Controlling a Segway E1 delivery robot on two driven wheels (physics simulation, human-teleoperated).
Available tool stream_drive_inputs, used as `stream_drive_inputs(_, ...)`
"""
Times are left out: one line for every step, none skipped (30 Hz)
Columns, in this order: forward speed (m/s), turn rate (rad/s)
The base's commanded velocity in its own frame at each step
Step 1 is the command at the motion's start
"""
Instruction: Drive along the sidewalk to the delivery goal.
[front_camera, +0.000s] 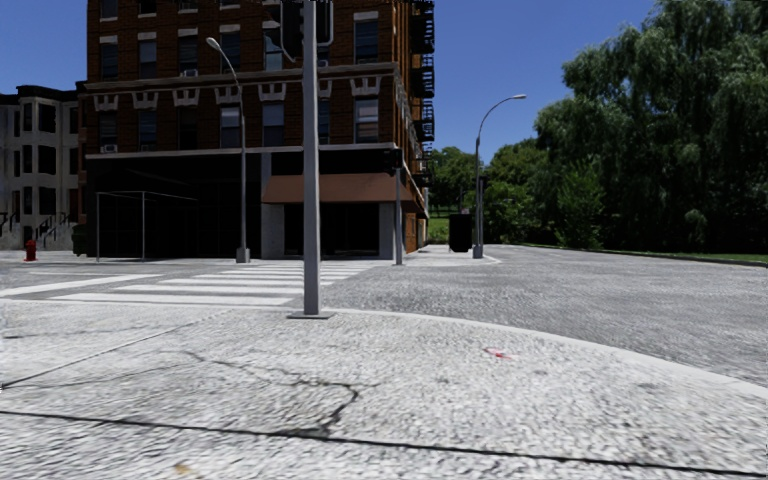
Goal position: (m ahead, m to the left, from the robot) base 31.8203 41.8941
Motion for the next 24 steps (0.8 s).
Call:
stream_drive_inputs(1.65,0.53)
stream_drive_inputs(1.65,0.53)
stream_drive_inputs(1.65,0.53)
stream_drive_inputs(1.65,0.53)
stream_drive_inputs(1.65,0.53)
stream_drive_inputs(1.65,0.53)
stream_drive_inputs(1.65,0.53)
stream_drive_inputs(1.65,0.53)
stream_drive_inputs(1.65,0.53)
stream_drive_inputs(1.65,0.53)
stream_drive_inputs(1.65,0.53)
stream_drive_inputs(1.65,0.53)
stream_drive_inputs(1.65,0.53)
stream_drive_inputs(1.65,0.53)
stream_drive_inputs(1.65,0.53)
stream_drive_inputs(1.65,0.53)
stream_drive_inputs(1.65,0.53)
stream_drive_inputs(1.65,0.53)
stream_drive_inputs(1.65,0.53)
stream_drive_inputs(1.65,0.53)
stream_drive_inputs(1.65,0.53)
stream_drive_inputs(1.65,0.53)
stream_drive_inputs(1.65,0.53)
stream_drive_inputs(1.65,0.53)
